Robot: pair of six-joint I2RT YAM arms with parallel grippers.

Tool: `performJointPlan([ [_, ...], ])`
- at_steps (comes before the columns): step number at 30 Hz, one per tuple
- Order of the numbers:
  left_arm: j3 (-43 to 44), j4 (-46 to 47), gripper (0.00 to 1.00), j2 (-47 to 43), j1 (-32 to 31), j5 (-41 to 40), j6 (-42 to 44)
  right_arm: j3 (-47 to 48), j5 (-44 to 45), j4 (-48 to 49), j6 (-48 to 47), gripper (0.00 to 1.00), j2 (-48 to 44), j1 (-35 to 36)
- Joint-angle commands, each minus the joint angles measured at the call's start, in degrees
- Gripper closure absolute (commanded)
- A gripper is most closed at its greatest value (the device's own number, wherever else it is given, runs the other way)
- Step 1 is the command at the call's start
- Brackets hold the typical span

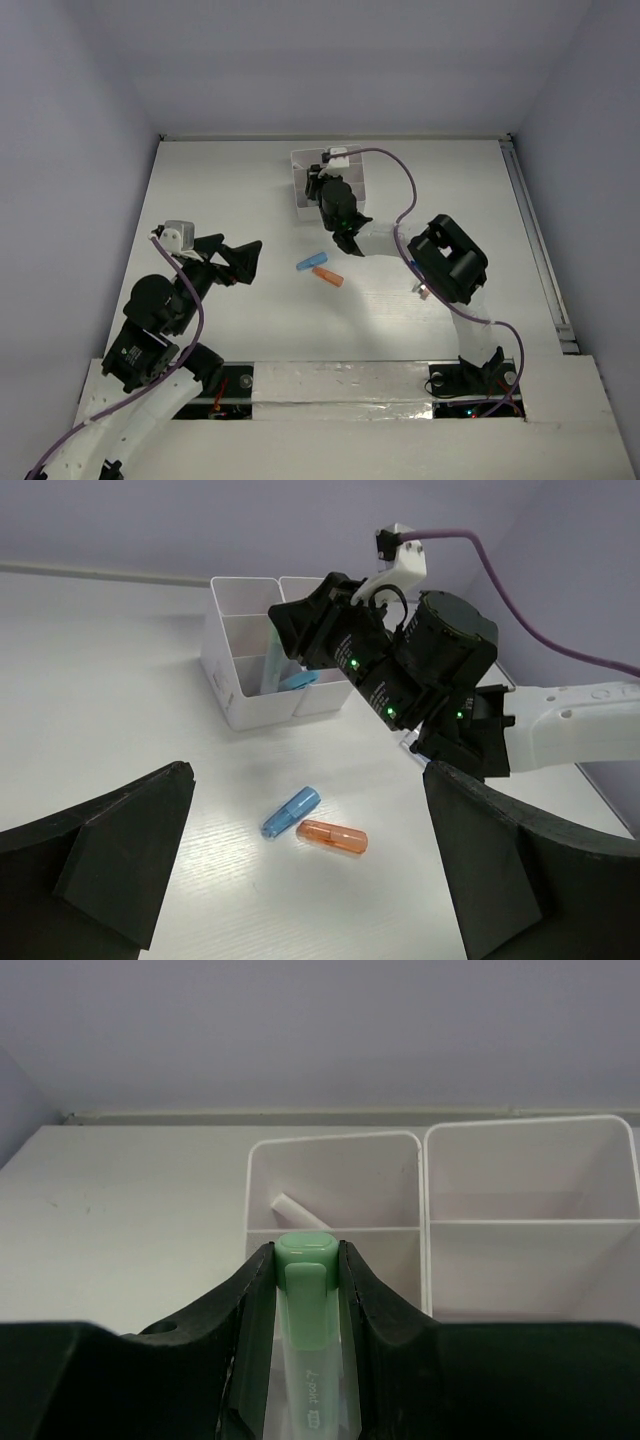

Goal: Sort the stationery into containers
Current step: Place the pen in the storage box, then pick up the stationery from the center of the board.

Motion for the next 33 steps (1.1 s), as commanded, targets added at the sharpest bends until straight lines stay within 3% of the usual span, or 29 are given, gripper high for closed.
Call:
performJointPlan([
  [1,-0.1,2.9,0.01,0.7,1.3,1.6,0.7,-2.3,0.1,4.7,-0.1,0.64,-3.0,-0.3],
  [10,-0.3,3.4,0.01,1.5,4.1,3.9,0.8,-5.0,-4.1,-5.6,0.3,0.20,-12.0,-0.3],
  [12,-0.4,3.6,0.01,1.4,4.1,3.9,0.8,-5.6,-6.3,-9.0,0.3,0.18,-14.8,-0.3],
  [19,-0.3,3.9,0.01,1.5,5.2,4.8,0.8,-9.3,-26.0,-38.0,5.6,0.18,-26.4,-0.3],
  [22,-0.3,4.6,0.01,2.0,5.7,5.8,0.9,-12.8,-36.9,-44.3,9.1,0.08,-28.2,-0.3],
  [24,-0.3,4.9,0.01,2.4,6.4,6.7,0.9,-15.6,-43.0,-45.8,11.7,0.01,-28.5,-0.3],
  [33,-0.5,5.3,0.01,3.0,7.5,6.7,0.8,-21.5,-45.5,-42.6,17.1,0.00,-24.7,-0.3],
])
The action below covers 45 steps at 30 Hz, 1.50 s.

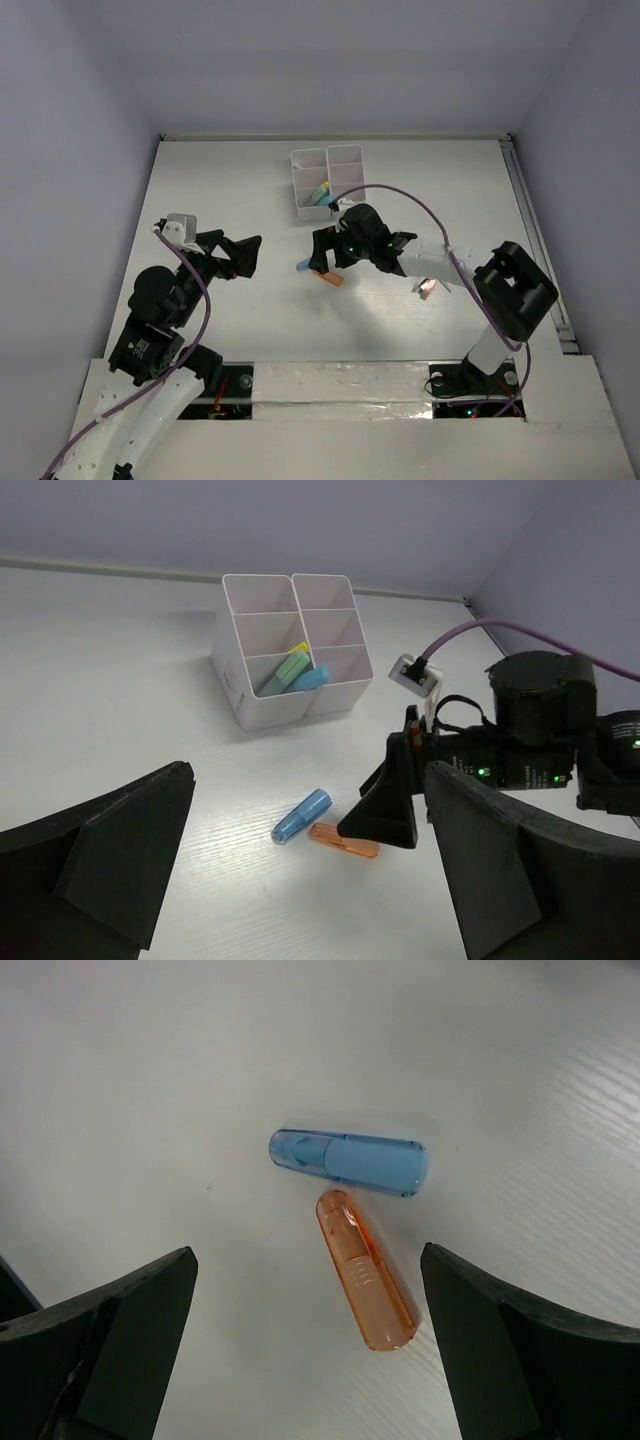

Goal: Sort the stationery into containers
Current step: Pick up the stationery from the center of the board.

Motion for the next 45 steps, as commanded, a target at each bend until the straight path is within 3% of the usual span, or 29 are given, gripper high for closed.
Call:
performJointPlan([
  [1,0.0,3.7,0.01,0.6,0.5,2.0,0.6,0.2,-3.4,4.0,3.5,0.00,2.6,-0.3],
  [13,-0.2,4.1,0.01,0.7,2.1,4.7,0.6,3.1,-1.4,8.1,8.7,0.01,12.7,-0.3],
  [21,-0.3,4.2,0.01,0.3,3.2,6.0,0.5,12.4,0.4,3.0,7.2,0.07,19.8,1.0],
  [31,-0.5,4.5,0.01,-1.4,3.7,6.3,0.5,27.9,15.1,-15.6,0.4,0.37,29.1,6.5],
  [34,-0.4,4.3,0.01,-1.5,3.7,6.7,0.6,31.9,18.0,-19.2,-0.8,0.42,31.9,7.8],
  [35,-0.5,4.4,0.01,-1.5,3.7,6.7,0.6,32.7,18.6,-19.9,-1.0,0.50,32.5,7.8],
  [41,-0.3,4.4,0.01,-2.1,3.7,6.7,0.6,38.0,21.3,-23.9,-2.2,0.76,36.8,8.9],
  [45,-0.4,4.5,0.01,-2.2,3.7,6.7,0.6,38.7,22.9,-22.7,-2.0,0.85,35.7,8.9],
])
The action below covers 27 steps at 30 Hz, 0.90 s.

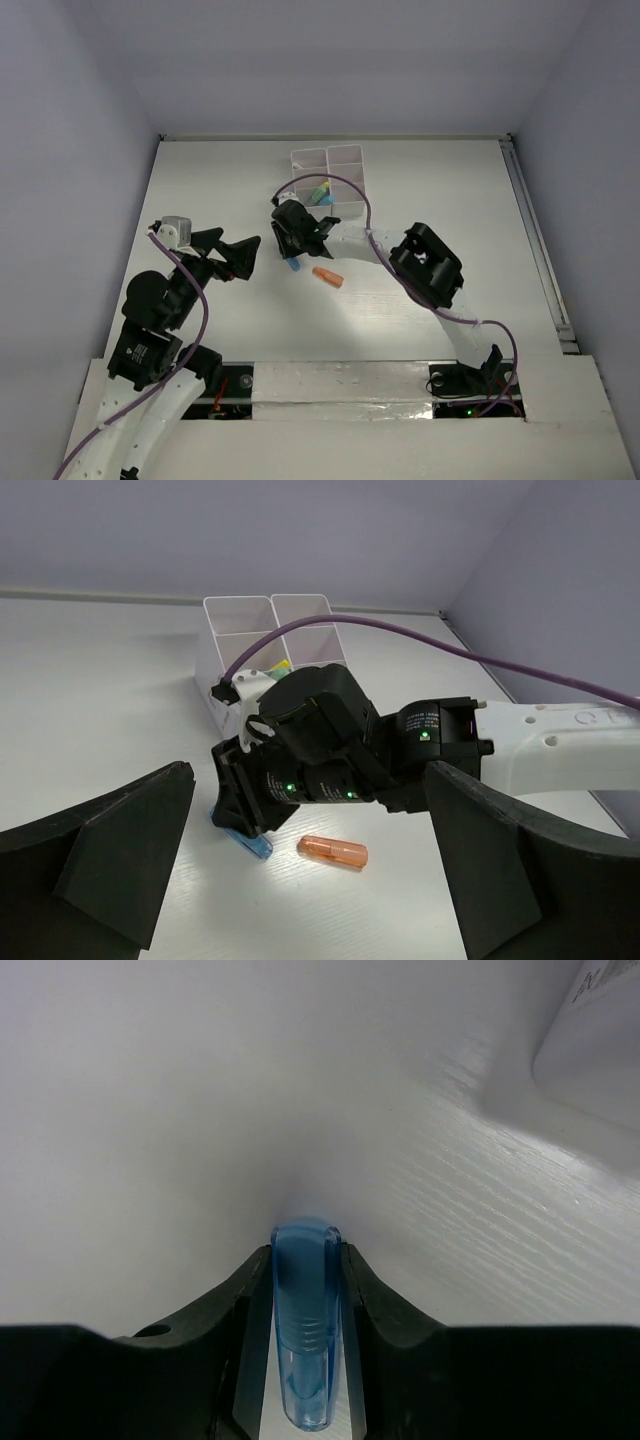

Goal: Sort the stationery into containers
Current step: Pick up the stationery from the center of the board, then place the stationery in the storage box.

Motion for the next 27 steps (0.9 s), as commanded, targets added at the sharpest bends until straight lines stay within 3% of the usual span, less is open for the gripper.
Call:
performJointPlan([
  [1,-0.3,2.8,0.01,-0.5,0.3,0.8,0.6,-0.5,3.6,-5.0,-1.2,0.86,0.3,0.5],
  [12,-0.3,2.7,0.01,0.1,0.9,0.7,0.6,-1.9,-8.2,16.5,0.9,0.94,-15.6,-7.9],
  [17,-0.3,2.4,0.01,0.4,0.9,1.0,0.7,-1.1,-12.6,22.4,0.9,0.97,-15.8,-15.6],
  [27,-0.4,2.6,0.01,0.9,0.9,1.3,0.8,1.7,-6.8,34.9,-1.2,0.97,-11.1,-25.1],
])
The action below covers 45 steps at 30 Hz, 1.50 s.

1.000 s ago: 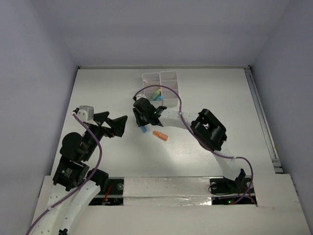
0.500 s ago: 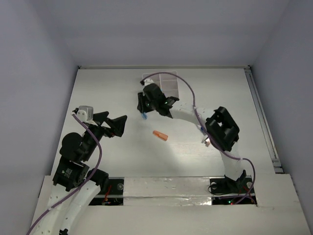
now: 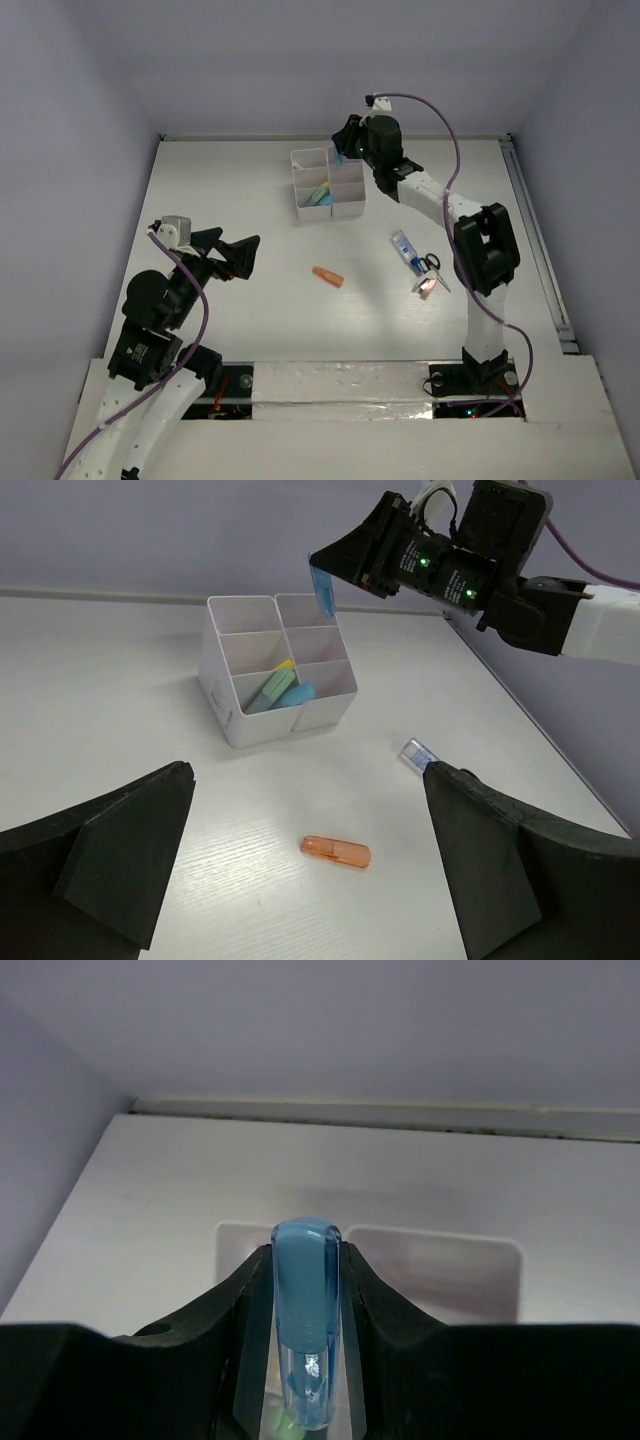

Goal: Sort the stationery into containers
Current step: Place the stationery in the storage box.

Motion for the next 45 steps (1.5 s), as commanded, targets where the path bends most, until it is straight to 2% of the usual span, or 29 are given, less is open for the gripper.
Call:
performJointPlan([
  [1,-0.3,2.6,0.01,1.0,0.4,1.2,0.8,3.2,3.2,9.8,-2.5,0.97,2.3,-1.1],
  [12,-0.3,2.8,0.01,1.5,1.5,1.4,0.9,3.1,9.4,24.1,-12.0,0.97,9.6,-1.6],
  [22,-0.3,3.1,0.01,2.2,2.6,2.0,1.0,-2.6,9.6,34.7,-12.9,0.96,11.4,-1.6],
  [27,-0.3,3.2,0.01,2.4,3.1,2.4,1.0,-8.1,8.3,39.5,-11.5,0.82,10.1,-1.6],
  [31,-0.3,3.4,0.01,2.3,3.6,3.2,1.0,-8.9,7.1,39.7,-11.8,0.64,9.3,-1.6],
  [32,-0.3,3.6,0.01,1.9,3.6,3.3,1.0,-9.5,6.8,39.8,-11.8,0.56,8.9,-1.6],
  [38,-0.4,3.9,0.01,1.5,3.6,3.4,1.0,-12.0,3.6,38.3,-11.6,0.42,2.3,-1.6],
  [39,-0.4,4.0,0.01,1.5,4.1,3.5,0.9,-12.9,2.7,37.6,-11.5,0.37,1.1,-1.6],
  [42,-0.4,4.2,0.01,1.4,4.1,3.7,0.9,-13.6,-0.2,30.1,-11.4,0.35,-4.4,-1.6],
  [43,-0.5,4.2,0.01,1.4,4.1,3.7,0.9,-13.7,-1.8,23.8,-11.4,0.35,-5.9,-1.6],
  [45,-0.4,4.2,0.01,1.2,4.1,3.8,0.9,-13.7,-9.9,16.1,-12.0,0.35,-10.1,-1.6],
])
